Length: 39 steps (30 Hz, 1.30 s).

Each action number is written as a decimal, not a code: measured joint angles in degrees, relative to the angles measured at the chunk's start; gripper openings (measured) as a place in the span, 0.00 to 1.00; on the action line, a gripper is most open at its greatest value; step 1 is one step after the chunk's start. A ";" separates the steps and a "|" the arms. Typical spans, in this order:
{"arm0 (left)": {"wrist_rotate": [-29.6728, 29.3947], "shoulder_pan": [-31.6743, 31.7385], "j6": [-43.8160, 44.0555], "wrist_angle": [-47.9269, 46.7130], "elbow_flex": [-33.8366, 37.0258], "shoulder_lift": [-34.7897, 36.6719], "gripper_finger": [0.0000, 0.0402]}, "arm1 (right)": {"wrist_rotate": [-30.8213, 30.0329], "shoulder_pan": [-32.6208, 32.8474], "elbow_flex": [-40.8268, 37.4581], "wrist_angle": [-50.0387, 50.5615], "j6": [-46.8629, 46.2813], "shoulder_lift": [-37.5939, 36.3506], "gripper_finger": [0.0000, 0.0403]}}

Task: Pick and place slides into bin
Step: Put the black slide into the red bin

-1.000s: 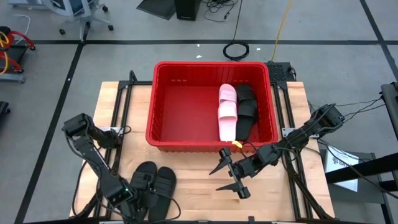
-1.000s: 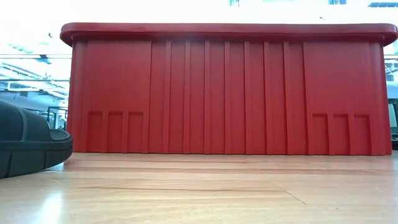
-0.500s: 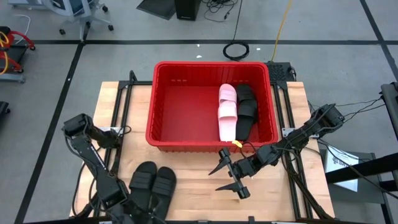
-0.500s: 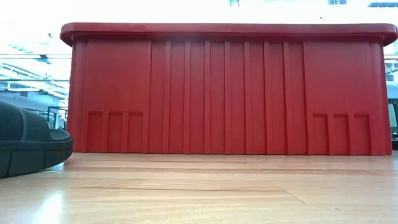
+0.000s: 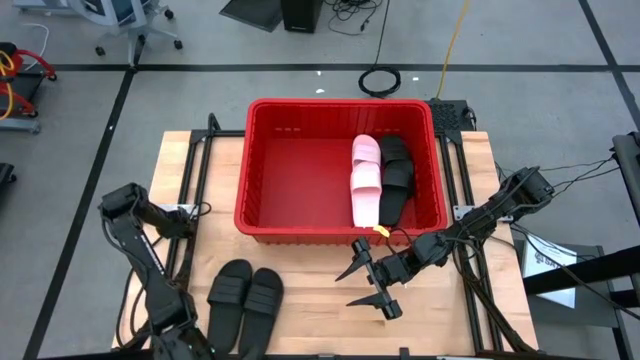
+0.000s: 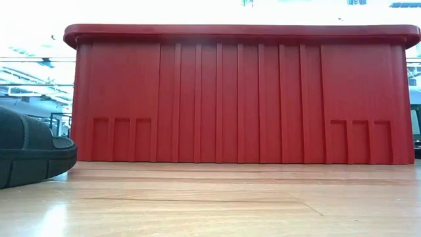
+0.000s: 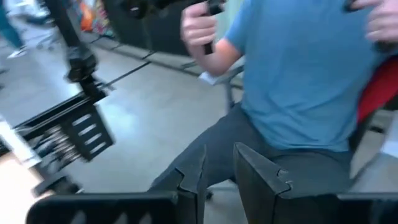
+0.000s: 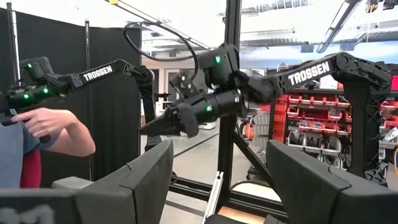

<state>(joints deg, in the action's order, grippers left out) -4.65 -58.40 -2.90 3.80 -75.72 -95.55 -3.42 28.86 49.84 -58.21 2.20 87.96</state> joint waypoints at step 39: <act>-34.40 -3.47 27.12 -77.34 -31.83 -24.17 0.20 | -0.01 0.04 -0.02 0.26 -0.09 0.00 0.61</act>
<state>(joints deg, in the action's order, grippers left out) -39.05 -61.87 24.23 -73.54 -107.55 -119.72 -3.43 28.91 49.82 -57.95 2.11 87.96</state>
